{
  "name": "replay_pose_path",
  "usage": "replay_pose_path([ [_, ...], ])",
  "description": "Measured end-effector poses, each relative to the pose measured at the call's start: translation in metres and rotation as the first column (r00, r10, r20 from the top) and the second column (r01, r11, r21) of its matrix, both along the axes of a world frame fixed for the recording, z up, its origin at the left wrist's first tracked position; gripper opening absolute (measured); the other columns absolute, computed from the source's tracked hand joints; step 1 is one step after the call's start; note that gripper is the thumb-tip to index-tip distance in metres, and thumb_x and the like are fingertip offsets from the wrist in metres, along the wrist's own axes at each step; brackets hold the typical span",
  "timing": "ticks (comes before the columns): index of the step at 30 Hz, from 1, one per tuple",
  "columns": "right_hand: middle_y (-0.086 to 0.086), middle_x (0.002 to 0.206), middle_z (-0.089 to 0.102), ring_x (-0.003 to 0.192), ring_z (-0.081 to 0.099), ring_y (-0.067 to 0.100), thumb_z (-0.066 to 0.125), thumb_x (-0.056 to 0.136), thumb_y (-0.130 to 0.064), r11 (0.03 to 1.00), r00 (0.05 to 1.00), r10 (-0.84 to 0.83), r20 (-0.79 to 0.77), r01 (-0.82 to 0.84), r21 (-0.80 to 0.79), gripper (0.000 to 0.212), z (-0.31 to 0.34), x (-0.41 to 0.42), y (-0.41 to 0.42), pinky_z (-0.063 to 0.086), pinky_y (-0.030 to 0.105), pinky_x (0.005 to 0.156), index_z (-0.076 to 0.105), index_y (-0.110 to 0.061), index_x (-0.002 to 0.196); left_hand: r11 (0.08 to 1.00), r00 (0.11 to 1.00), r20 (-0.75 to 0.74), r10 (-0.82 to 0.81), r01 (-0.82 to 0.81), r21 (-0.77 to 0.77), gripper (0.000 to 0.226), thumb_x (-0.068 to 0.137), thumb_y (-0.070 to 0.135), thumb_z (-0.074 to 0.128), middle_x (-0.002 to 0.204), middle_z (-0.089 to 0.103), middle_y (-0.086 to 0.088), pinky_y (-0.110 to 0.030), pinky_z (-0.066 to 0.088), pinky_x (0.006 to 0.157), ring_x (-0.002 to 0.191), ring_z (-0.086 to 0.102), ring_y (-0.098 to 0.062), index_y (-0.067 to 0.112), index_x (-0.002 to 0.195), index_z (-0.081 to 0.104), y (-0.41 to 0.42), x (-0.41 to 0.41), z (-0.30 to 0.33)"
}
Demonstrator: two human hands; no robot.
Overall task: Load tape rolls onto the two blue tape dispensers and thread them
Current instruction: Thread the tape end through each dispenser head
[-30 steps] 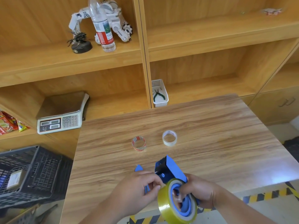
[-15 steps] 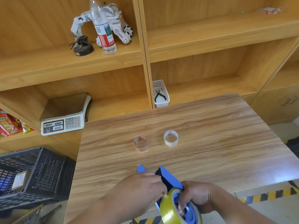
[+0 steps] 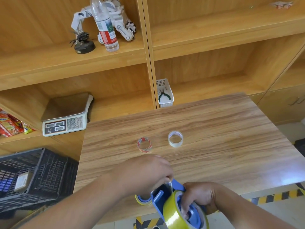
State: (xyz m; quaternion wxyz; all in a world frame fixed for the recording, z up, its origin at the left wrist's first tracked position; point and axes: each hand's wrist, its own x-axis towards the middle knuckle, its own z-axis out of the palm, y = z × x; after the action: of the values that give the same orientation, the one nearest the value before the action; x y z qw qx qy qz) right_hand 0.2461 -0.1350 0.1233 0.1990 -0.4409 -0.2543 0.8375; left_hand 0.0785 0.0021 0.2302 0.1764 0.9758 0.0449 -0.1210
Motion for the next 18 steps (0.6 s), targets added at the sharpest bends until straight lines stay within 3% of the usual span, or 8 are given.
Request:
replay_pose_path([
  [3, 0.009, 0.084, 0.075, 0.079, 0.069, 0.024, 0.056, 0.073, 0.01, 0.996, 0.994, -0.085, -0.07, 0.086, 0.011, 0.028, 0.004, -0.001, 0.003, 0.054, 0.033, 0.081, 0.075, -0.003, 0.088, 0.995, 0.995, 0.041, 0.088, -0.086, -0.051, 0.021, 0.106, 0.033, 0.049, 0.109, 0.065, 0.012, -0.023, 0.047, 0.086, 0.102, 0.055, -0.006, 0.027, 0.11, 0.069, 0.009, 0.003, 0.01],
  [7, 0.016, 0.094, 0.063, 0.084, 0.058, 0.029, 0.062, 0.071, 0.005, 0.987, 0.986, -0.154, -0.069, 0.157, 0.032, 0.032, 0.004, -0.002, 0.011, 0.047, 0.038, 0.085, 0.064, 0.005, 0.103, 0.983, 0.982, 0.068, 0.177, -0.172, -0.07, 0.015, 0.103, 0.029, 0.057, 0.094, 0.06, 0.018, -0.004, 0.034, 0.071, 0.088, 0.049, 0.002, 0.026, 0.104, 0.072, 0.023, 0.001, 0.02],
  [9, 0.016, 0.093, 0.061, 0.084, 0.056, 0.029, 0.061, 0.072, 0.005, 0.98, 0.977, -0.194, -0.084, 0.197, 0.031, 0.028, 0.002, 0.001, 0.01, 0.045, 0.041, 0.086, 0.065, 0.004, 0.099, 0.97, 0.968, 0.082, 0.236, -0.23, -0.075, 0.013, 0.102, 0.027, 0.06, 0.088, 0.055, 0.021, -0.003, 0.033, 0.069, 0.08, 0.048, 0.01, 0.027, 0.103, 0.073, 0.031, -0.004, 0.023],
  [13, 0.013, 0.079, 0.06, 0.072, 0.058, 0.026, 0.051, 0.075, 0.015, 0.972, 0.967, -0.229, -0.111, 0.234, 0.035, 0.022, 0.003, 0.004, 0.005, 0.051, 0.032, 0.074, 0.063, 0.002, 0.087, 0.94, 0.944, 0.043, 0.327, -0.32, -0.117, 0.01, 0.099, 0.029, 0.064, 0.09, 0.064, 0.018, -0.005, 0.035, 0.067, 0.08, 0.052, 0.013, 0.033, 0.098, 0.074, 0.042, -0.011, 0.024],
  [18, 0.017, 0.087, 0.057, 0.077, 0.061, 0.029, 0.057, 0.07, 0.014, 0.971, 0.974, -0.221, -0.046, 0.225, 0.084, 0.031, 0.001, -0.008, 0.004, 0.054, 0.035, 0.078, 0.059, 0.007, 0.1, 0.914, 0.925, -0.022, 0.379, -0.378, -0.145, 0.009, 0.098, 0.033, 0.066, 0.097, 0.07, 0.017, -0.005, 0.038, 0.068, 0.087, 0.054, 0.013, 0.034, 0.099, 0.075, 0.044, -0.016, 0.016],
])
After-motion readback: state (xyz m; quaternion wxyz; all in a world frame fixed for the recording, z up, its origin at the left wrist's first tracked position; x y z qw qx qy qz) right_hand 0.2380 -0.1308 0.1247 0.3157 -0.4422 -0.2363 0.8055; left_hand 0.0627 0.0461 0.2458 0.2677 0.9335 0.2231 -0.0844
